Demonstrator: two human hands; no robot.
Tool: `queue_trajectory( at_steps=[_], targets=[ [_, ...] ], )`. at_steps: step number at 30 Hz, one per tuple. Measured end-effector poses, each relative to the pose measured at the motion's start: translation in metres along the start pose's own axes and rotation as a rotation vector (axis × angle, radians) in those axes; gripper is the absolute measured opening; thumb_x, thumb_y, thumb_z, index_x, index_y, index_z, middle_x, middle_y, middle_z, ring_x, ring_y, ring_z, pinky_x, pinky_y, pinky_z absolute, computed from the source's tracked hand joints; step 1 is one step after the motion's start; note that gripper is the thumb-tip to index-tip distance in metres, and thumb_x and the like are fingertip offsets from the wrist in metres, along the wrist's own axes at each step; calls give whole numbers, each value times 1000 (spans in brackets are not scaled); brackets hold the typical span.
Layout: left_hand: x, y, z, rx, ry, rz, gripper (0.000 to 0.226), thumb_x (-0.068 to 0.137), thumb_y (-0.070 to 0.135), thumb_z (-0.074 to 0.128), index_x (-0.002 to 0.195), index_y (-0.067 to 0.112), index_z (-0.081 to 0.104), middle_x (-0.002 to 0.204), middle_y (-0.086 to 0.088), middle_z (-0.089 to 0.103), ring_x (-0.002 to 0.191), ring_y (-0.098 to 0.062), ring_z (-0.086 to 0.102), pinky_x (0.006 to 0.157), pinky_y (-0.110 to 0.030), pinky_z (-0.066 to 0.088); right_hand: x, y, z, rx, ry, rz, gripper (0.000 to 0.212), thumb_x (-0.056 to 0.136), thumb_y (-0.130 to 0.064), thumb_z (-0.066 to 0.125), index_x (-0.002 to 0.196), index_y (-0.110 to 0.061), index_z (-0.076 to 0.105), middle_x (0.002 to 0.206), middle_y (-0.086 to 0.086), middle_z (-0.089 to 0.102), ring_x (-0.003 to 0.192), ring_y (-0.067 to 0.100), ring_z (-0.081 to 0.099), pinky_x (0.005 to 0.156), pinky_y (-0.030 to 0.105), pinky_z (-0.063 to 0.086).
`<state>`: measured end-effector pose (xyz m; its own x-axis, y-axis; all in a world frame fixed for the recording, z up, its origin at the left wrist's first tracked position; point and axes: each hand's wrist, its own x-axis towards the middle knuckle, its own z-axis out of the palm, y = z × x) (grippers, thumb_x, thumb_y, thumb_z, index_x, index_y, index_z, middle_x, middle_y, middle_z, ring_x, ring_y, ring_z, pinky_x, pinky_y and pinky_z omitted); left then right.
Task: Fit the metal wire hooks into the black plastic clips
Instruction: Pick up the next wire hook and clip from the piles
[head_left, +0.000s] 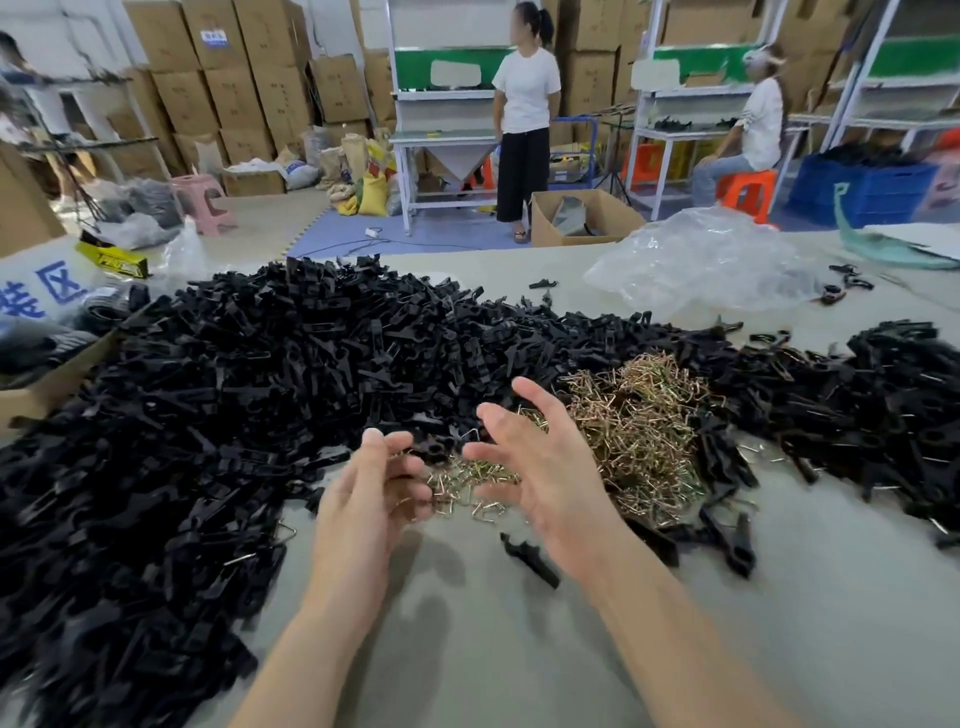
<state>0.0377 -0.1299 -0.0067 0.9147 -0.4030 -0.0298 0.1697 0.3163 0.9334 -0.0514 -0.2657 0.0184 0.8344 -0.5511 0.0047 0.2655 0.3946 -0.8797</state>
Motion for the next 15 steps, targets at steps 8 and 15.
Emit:
queue_trajectory(
  at_steps=[8,15],
  targets=[
    [20,-16,-18,1298,213,458,37,100,22,52,137,20,57,139,-9,53,121,-30,49,103,-42,35,8,27,-8,-304,38,-101,23,100,-14,61,119,-27,63,100,3,71,77,19,69,57,32,58],
    [54,-6,-17,1674,21,340,64,96,15,42,156,31,26,161,-8,25,143,-32,27,110,-50,30,10,30,-12,-270,16,-86,20,103,-14,54,118,-23,64,90,-1,73,72,17,67,58,30,55]
  ],
)
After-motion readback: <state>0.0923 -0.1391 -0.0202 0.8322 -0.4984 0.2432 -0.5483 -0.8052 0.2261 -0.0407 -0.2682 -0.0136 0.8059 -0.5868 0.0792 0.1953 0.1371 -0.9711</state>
